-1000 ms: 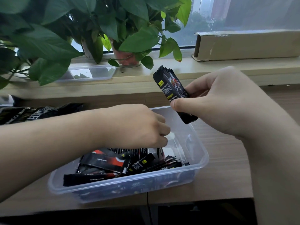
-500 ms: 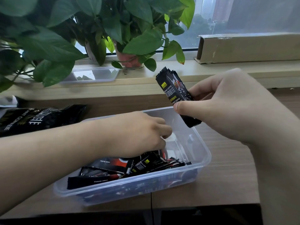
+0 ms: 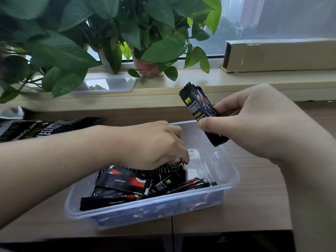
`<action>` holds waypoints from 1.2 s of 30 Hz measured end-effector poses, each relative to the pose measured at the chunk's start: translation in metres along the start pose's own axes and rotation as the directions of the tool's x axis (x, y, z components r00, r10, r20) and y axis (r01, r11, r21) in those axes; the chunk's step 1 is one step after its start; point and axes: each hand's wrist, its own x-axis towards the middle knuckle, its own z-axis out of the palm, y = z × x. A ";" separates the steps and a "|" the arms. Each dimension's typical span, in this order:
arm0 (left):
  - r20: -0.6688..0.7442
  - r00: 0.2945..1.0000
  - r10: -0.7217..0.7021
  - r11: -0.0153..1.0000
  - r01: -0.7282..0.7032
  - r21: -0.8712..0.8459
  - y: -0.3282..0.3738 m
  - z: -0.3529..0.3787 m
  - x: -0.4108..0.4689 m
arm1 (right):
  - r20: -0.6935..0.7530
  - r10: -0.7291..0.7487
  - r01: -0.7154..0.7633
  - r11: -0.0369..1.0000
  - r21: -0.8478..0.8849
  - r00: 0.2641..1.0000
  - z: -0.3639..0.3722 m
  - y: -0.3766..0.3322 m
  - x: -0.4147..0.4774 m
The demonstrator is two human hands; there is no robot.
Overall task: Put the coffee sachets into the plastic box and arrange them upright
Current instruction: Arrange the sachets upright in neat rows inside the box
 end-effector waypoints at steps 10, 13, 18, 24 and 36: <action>-0.106 0.994 -0.036 0.999 0.033 -0.030 0.006 -0.004 0.000 | -0.005 -0.022 0.022 1.000 0.019 1.000 0.001 0.004 0.002; -0.105 0.994 -0.028 1.000 0.029 0.012 0.007 0.001 0.003 | -0.012 -0.029 0.030 0.999 0.022 1.000 0.001 0.004 0.003; -0.152 0.985 -0.085 0.996 0.084 -0.012 0.013 0.005 0.006 | 0.001 -0.026 0.026 0.999 0.029 1.000 0.000 0.004 0.002; -0.044 0.996 -0.082 0.988 0.075 -0.137 0.009 0.001 0.000 | -0.002 -0.029 0.029 0.999 0.022 1.000 -0.001 0.004 0.003; 0.044 0.996 -0.073 0.961 0.082 -0.264 0.007 -0.023 -0.009 | 0.007 -0.011 0.011 0.998 0.061 1.000 -0.002 0.009 0.005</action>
